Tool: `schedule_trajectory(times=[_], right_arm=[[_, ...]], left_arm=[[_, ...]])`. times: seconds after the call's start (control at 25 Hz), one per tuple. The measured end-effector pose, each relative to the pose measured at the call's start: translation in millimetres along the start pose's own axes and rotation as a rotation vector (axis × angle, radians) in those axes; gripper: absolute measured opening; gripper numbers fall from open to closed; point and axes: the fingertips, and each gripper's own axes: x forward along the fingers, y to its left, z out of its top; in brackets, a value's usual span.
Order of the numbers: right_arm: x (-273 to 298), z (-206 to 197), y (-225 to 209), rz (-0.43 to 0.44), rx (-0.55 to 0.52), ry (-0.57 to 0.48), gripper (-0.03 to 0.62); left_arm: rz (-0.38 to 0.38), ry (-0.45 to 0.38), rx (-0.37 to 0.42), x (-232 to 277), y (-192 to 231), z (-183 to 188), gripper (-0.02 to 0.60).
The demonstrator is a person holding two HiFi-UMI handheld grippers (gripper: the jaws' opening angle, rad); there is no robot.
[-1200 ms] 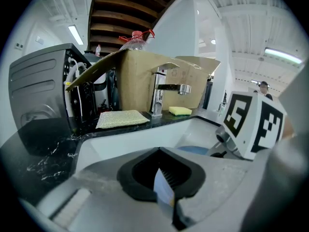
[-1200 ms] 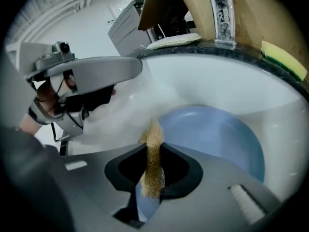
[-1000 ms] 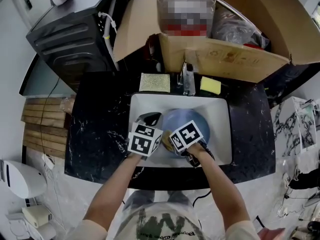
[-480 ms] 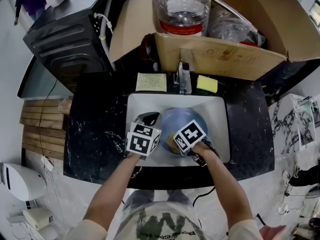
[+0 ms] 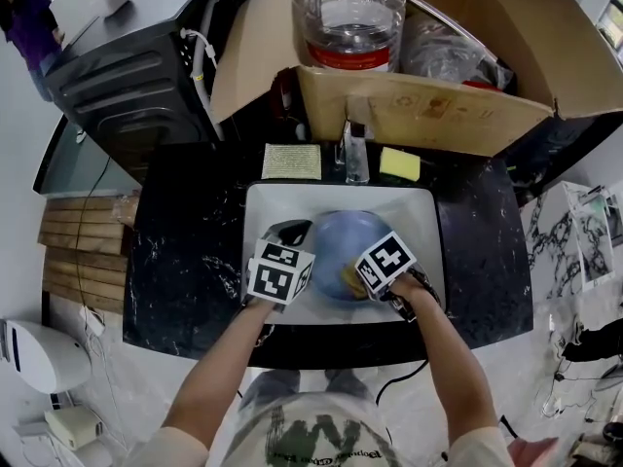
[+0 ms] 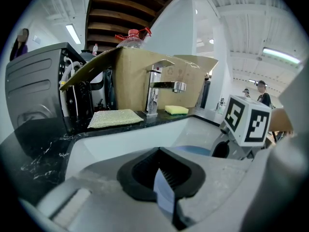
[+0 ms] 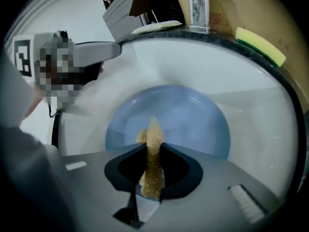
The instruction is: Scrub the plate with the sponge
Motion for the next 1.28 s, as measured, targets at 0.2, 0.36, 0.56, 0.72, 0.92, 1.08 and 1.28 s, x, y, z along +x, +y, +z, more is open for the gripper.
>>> schedule_trajectory(times=[0.2,0.36,0.56,0.72,0.92,1.08,1.28], right_arm=[[-7.8,-7.8,-24.4,-0.055,0.012,0.01,0.072],[-15.2,-10.9,-41.3,-0.106,0.014,0.008,0.072],[-16.8,-10.9,-56.6,-0.15,0.036,-0.008,0.072],[-20.6,-12.8,-60.3,-0.157,0.065,-0.043,0.072],[-34.3,8.2,-55.6,-0.141,0.12,-0.175,0.072],[-63.6,27.4,-56.5,-0.154,0.157,-0.307,0.072],[-102.1,45.8,-55.2,-0.183,0.164,-0.438,0.072]], left_arm=[[0.0,0.001,0.002,0.5,-1.3,0.1,0.003],[0.001,0.003,0.004,0.4,-2.4,0.1,0.003],[0.008,0.002,0.004,-1.7,-0.5,1.0,0.003],[0.006,-0.006,0.002,-2.1,-2.5,3.1,0.003],[0.012,-0.01,-0.011,-7.9,1.9,5.7,0.003],[0.024,-0.023,-0.013,-11.7,1.8,13.3,0.003],[0.039,-0.053,-0.014,-19.1,3.8,31.4,0.003]])
